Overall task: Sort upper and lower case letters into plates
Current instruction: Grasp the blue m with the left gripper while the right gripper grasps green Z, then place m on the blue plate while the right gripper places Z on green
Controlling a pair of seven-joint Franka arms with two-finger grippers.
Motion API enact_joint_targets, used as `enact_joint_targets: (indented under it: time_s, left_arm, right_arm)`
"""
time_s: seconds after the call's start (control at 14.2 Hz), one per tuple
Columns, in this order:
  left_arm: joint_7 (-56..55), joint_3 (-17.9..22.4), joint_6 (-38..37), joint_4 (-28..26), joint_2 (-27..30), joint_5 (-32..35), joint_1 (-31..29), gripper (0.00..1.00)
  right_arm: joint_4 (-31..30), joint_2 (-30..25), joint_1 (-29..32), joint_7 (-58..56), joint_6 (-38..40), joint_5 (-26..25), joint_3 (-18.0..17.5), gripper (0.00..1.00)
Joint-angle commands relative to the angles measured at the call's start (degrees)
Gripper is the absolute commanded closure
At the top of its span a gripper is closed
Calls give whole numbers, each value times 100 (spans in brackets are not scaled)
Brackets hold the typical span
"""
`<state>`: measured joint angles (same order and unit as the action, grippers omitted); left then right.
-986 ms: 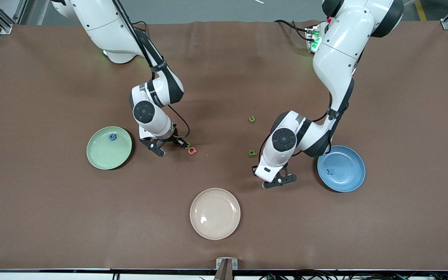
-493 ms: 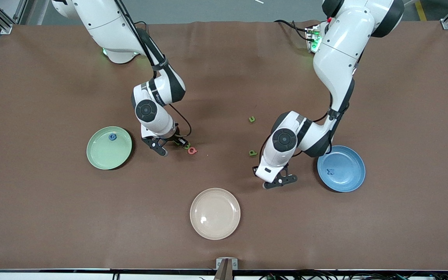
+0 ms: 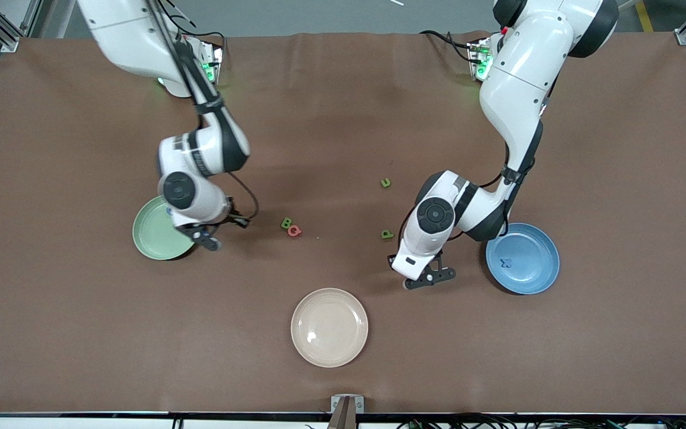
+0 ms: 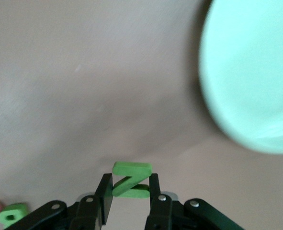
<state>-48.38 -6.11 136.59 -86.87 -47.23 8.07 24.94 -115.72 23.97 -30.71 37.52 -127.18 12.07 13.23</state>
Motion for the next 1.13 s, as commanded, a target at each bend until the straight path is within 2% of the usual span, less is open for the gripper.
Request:
enact_joint_targets:
  time_s: [0.0,0.07,0.21,0.28,0.49,0.92,1.06]
  left_arm:
    - [-110,31,-80,100,-85,151,38,44]
    - [-101,31,-80,100,-94,151,38,51]
    - [-92,31,-80,109,-76,151,38,80]
    - [-84,31,-89,109,-68,160,29,87]
    - [-31,40,-368,117,64,378,-59,99]
    - [1048,-13,-1019,21,600,450,-911,96]
    - [1339,-21,-1396,-102,714,441,-1148,91]
  right_arm:
    - [-231,-419,687,-1164,264,-90,-5,98]
    - [-275,-446,898,-1542,264,-82,-5,98]
    - [-328,-446,1268,-2141,246,-90,-14,98]
    - [-389,-429,1435,-2370,185,-82,-14,98]
    - [-557,-384,1507,-2442,-130,-64,-31,98]
    - [-557,-25,1454,-2451,-263,-47,-58,96]
    - [-557,46,1419,-2451,-263,-29,-66,96]
